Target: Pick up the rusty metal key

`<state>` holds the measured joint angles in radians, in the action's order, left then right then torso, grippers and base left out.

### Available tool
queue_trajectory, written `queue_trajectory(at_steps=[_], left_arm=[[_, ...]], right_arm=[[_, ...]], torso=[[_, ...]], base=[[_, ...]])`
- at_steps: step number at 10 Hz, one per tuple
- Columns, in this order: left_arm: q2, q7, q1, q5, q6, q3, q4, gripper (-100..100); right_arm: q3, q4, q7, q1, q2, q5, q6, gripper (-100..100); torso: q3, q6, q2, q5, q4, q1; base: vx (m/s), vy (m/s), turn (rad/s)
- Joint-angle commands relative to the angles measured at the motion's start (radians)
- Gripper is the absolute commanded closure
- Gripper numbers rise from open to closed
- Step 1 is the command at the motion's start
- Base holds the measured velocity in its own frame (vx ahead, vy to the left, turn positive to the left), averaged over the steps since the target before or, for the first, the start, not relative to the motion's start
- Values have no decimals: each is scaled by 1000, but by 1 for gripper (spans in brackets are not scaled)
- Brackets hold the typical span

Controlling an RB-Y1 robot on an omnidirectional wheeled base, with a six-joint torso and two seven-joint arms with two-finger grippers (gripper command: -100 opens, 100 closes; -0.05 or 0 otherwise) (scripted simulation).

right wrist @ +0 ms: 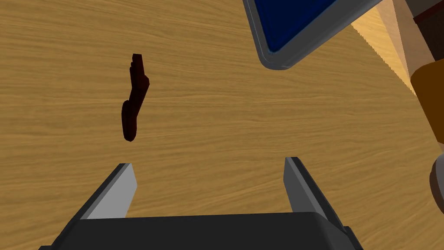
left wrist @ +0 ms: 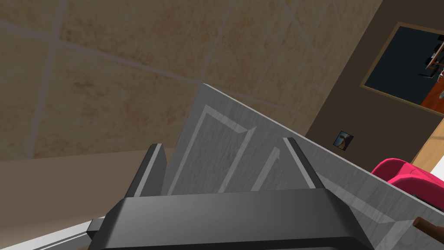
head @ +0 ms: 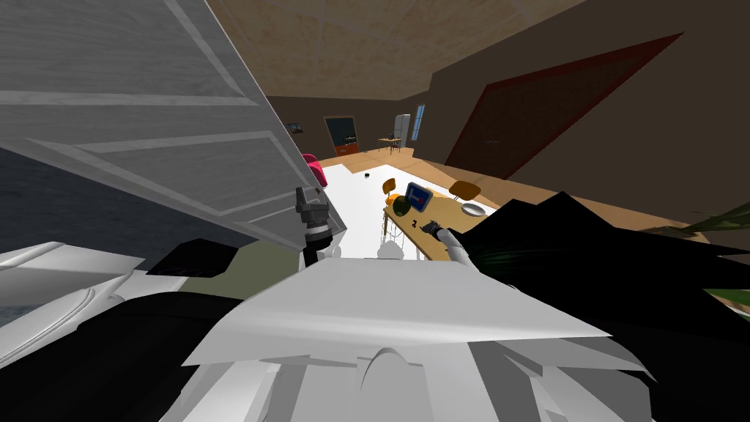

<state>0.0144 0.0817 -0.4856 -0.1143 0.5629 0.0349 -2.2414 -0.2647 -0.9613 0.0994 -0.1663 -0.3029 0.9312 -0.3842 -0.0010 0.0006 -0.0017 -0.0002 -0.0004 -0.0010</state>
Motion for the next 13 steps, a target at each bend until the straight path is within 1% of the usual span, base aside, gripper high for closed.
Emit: queue_trajectory(at_steps=[1,2,3,4,5,7,9,10,11,12,13], left_arm=[[0,0,0,0,0,0,0,0],[0,0,0,0,0,0,0,0],[0,0,0,0,0,0,0,0],[0,0,0,0,0,0,0,0],[0,0,0,0,0,0,0,0],[0,0,0,0,0,0,0,0],[0,0,0,0,0,0,0,0],[0,0,0,0,0,0,0,0],[0,0,0,0,0,0,0,0],[0,0,0,0,0,0,0,0],[0,0,0,0,0,0,0,0]], right_arm=[[-7,50,-5,-30,-4,35,-42,-100],[-7,66,-5,-30,-4,35,-42,-100],[-12,108,-12,-55,-7,68,-74,-100],[-12,117,-12,-55,-7,68,-74,-100],[-16,156,-19,-80,-10,98,-104,-100],[-16,166,-19,-80,-10,98,-104,-100],[-23,240,-32,-124,-17,154,-160,-100],[-23,256,-32,-124,-17,154,-160,-100],[-23,256,-32,-124,-17,154,-160,-100],[-26,290,-38,-144,-21,179,-185,-100],[-26,296,-38,-144,-21,179,-185,-100]], torso=[[0,0,0,0,0,0],[0,0,0,0,0,0],[0,0,0,0,0,0],[0,0,0,0,0,0],[0,0,0,0,0,0],[0,0,0,0,0,0],[0,0,0,0,0,0],[0,0,0,0,0,0],[0,0,0,0,0,0],[0,0,1,0,0,1],[0,0,1,0,0,1]], base=[[22,-17,41],[21,-19,21],[24,-20,22],[19,-18,24],[21,-25,27],[11,-15,11],[24,-21,33],[28,-23,22],[10,-9,-5],[9,-11,20],[11,-13,15]])
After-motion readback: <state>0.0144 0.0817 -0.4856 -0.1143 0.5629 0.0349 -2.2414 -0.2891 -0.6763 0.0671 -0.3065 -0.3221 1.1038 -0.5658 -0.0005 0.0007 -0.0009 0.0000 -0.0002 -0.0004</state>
